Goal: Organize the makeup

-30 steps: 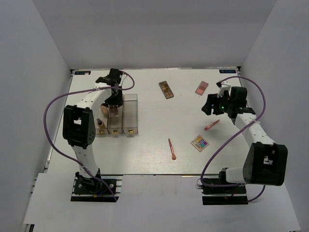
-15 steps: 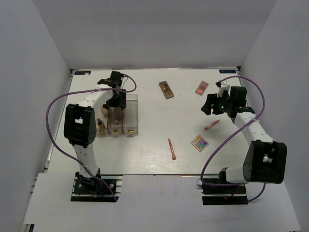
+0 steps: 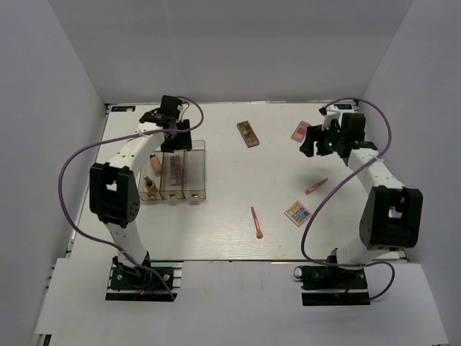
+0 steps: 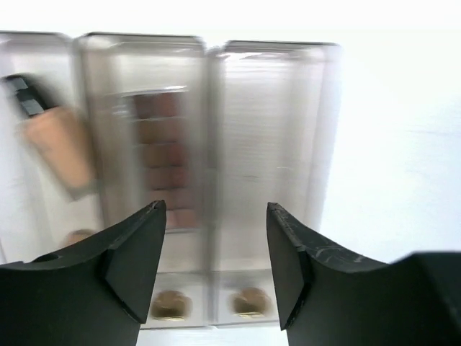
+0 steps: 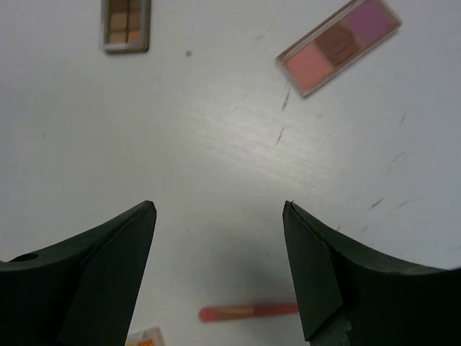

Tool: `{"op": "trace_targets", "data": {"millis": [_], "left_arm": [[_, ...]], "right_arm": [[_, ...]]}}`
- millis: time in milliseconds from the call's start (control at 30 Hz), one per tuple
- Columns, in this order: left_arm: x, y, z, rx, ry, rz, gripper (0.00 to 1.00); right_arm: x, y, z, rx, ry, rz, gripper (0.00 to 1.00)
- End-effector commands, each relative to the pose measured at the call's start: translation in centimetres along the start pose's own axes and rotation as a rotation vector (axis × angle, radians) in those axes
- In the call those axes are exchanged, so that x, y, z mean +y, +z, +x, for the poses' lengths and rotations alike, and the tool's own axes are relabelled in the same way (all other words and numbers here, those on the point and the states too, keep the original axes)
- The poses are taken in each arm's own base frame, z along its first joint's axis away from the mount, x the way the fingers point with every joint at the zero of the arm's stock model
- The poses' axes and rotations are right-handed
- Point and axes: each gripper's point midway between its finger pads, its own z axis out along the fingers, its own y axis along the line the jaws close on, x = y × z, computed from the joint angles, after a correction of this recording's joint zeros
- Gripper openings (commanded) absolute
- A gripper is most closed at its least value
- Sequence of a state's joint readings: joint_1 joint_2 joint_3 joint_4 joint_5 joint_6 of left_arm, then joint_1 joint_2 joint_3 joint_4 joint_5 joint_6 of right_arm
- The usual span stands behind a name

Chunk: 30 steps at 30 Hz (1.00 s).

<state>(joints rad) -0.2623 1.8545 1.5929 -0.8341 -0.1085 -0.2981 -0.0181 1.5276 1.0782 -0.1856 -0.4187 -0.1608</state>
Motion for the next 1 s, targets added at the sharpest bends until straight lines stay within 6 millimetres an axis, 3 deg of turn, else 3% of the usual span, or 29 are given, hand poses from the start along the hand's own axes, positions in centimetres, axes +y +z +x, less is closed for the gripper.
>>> {"op": "trace_targets", "data": {"millis": [0,100,200,233,267,333,367,533,600,767,967], "left_arm": [[-5.4,-5.5,-2.7,-0.143,-0.086,0.297,0.67],[-7.3,-7.1,-2.6,-0.166,-0.117,0.389,0.68],[-8.8,-8.1,-2.7,-0.168,-0.112,0.435,0.68],[-8.8,-8.2,-2.7,-0.163,-0.113,0.433,0.68],[-9.2,-8.5,-2.7,-0.165,-0.108,0.439,0.68],[-9.6,-8.7,-2.6,-0.164,-0.107,0.444,0.69],[-9.9,-8.9,-2.3,-0.159,-0.102,0.448,0.69],[-10.1,-9.6,-1.3,-0.148,-0.1,0.435,0.69],[-10.2,-9.8,-0.8,-0.141,-0.106,0.43,0.69],[-10.1,-9.8,0.0,-0.136,-0.137,0.417,0.69],[-10.7,-9.5,0.4,-0.124,-0.134,0.416,0.69]], "right_arm": [[-2.7,1.1,-5.0,-0.062,-0.01,0.094,0.77],[-4.7,4.1,-5.4,-0.016,0.071,0.137,0.76],[-6.7,5.5,-6.1,-0.004,0.131,0.224,0.76],[-6.0,7.1,-5.7,0.012,0.153,0.221,0.76],[-6.4,7.4,-7.2,-0.024,0.149,0.242,0.76],[-6.7,9.2,-7.1,-0.022,0.189,0.305,0.76],[-7.5,9.4,-8.3,-0.05,0.193,0.379,0.76],[-8.0,12.5,-7.5,-0.045,0.302,0.456,0.85],[-8.1,13.0,-7.9,-0.061,0.308,0.492,0.87],[-9.9,13.9,-6.2,-0.045,0.313,0.634,0.86],[-10.8,14.5,-4.4,-0.02,0.319,0.679,0.86]]}}
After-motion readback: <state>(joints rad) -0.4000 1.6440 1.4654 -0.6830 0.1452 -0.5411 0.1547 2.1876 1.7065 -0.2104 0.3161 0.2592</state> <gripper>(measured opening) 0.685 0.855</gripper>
